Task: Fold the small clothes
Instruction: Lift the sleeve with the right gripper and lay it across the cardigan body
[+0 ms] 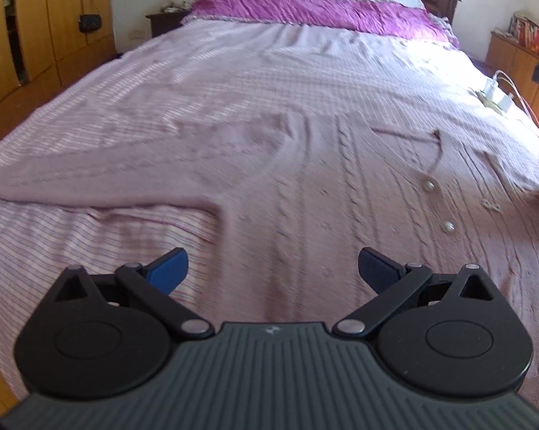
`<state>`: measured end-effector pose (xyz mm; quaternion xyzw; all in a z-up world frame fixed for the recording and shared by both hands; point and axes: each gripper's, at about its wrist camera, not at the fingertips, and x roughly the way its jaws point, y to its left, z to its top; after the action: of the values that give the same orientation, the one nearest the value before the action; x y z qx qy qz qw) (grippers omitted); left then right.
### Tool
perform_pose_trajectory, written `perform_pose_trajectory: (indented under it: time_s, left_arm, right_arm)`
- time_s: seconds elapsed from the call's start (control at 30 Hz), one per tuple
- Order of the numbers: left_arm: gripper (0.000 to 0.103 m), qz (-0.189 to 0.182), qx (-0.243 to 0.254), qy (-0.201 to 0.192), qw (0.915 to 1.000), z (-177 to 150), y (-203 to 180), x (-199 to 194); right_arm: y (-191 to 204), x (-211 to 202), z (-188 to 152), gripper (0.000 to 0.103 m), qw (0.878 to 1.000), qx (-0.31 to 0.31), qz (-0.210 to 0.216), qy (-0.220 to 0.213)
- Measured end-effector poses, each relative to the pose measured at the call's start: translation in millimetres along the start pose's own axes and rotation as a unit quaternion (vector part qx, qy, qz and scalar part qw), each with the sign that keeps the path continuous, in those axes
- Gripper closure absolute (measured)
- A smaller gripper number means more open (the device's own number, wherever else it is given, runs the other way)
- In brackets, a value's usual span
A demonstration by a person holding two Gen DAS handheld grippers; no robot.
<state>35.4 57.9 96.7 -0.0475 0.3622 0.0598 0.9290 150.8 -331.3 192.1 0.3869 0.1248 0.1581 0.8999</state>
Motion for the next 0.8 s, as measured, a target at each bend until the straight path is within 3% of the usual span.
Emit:
perform_pose_trajectory:
  time_s: [0.2, 0.37, 0.67, 0.8]
  left_arm:
    - [0.000, 0.030, -0.001, -0.010, 0.9995, 3, 28, -2]
    - [0.000, 0.039, -0.023, -0.015, 0.9988, 2, 53, -4]
    - [0.000, 0.031, -0.046, -0.015, 0.9983, -3, 71, 0]
    - [0.000, 0.025, -0.043, -0.019, 0.9986, 0, 69, 4]
  right_arm:
    - [57, 72, -63, 0.095, 0.997, -0.009, 0.034, 0.064]
    - [89, 120, -128, 0.095, 0.992, -0.027, 0.032, 0.121]
    - [90, 178, -230, 0.094, 0.973, -0.045, -0.011, 0.226]
    - [76, 194, -256, 0.087, 0.959, -0.052, -0.041, 0.275]
